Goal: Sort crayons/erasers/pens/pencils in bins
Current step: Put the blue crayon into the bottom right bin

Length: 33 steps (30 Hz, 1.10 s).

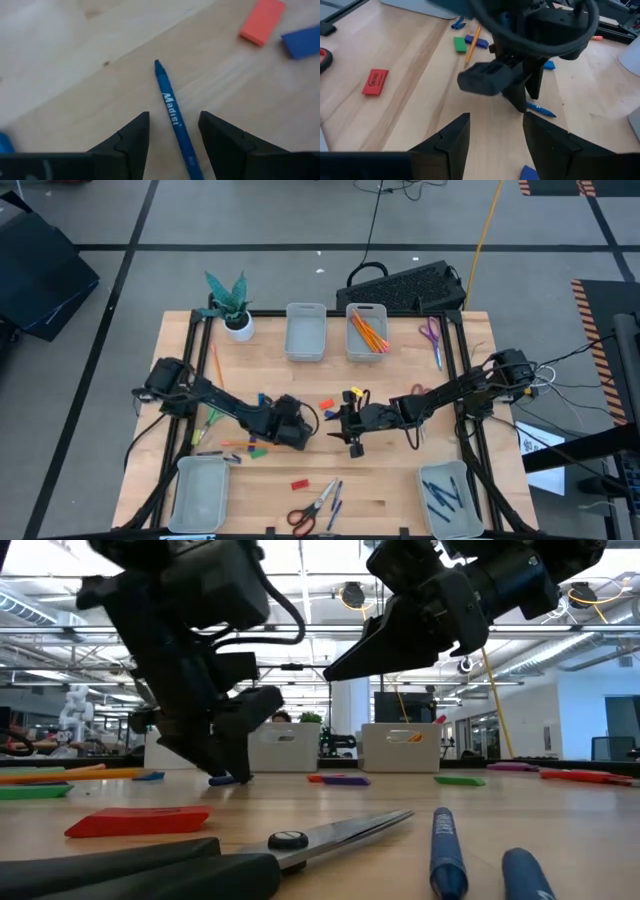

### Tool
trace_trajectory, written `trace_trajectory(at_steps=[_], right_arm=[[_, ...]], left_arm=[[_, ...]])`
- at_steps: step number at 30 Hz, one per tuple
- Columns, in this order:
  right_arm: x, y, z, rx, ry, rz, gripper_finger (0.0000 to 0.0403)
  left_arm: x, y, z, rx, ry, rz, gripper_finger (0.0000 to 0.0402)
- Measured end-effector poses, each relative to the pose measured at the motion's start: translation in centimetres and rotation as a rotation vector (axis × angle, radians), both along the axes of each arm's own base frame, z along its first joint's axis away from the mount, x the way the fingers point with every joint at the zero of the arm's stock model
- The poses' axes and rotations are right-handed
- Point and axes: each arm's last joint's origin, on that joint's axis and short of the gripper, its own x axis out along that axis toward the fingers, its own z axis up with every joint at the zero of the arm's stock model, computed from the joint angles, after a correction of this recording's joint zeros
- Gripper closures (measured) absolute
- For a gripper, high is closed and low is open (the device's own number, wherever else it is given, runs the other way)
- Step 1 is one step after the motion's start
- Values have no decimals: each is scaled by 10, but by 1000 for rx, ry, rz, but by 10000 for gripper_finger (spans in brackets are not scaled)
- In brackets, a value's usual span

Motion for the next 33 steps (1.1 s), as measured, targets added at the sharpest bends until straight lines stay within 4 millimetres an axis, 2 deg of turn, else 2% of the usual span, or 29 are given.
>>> trace_trajectory(at_steps=[5,9,17,21,26,30,33], right_arm=[[-1,1,-1,28,9,-13,225],[-4,4,4,23,5,2,225],[-23,-2,48,11,-71,-69,225],[-30,-3,59,-2,-98,-51,225],[-39,-5,40,-12,-89,-46,224],[-53,-9,22,64,-179,-60,224],[-59,-9,10,149,-302,-29,224]], left_arm=[[4,-5,-10,-13,34,138,226],[2,-8,-12,-46,13,194,259],[-5,-14,-13,-39,8,249,381],[-5,-11,-8,-34,27,202,383],[-9,-10,21,-23,36,35,387],[-12,-18,71,112,-126,-114,390],[-9,-26,96,223,-251,-229,390]])
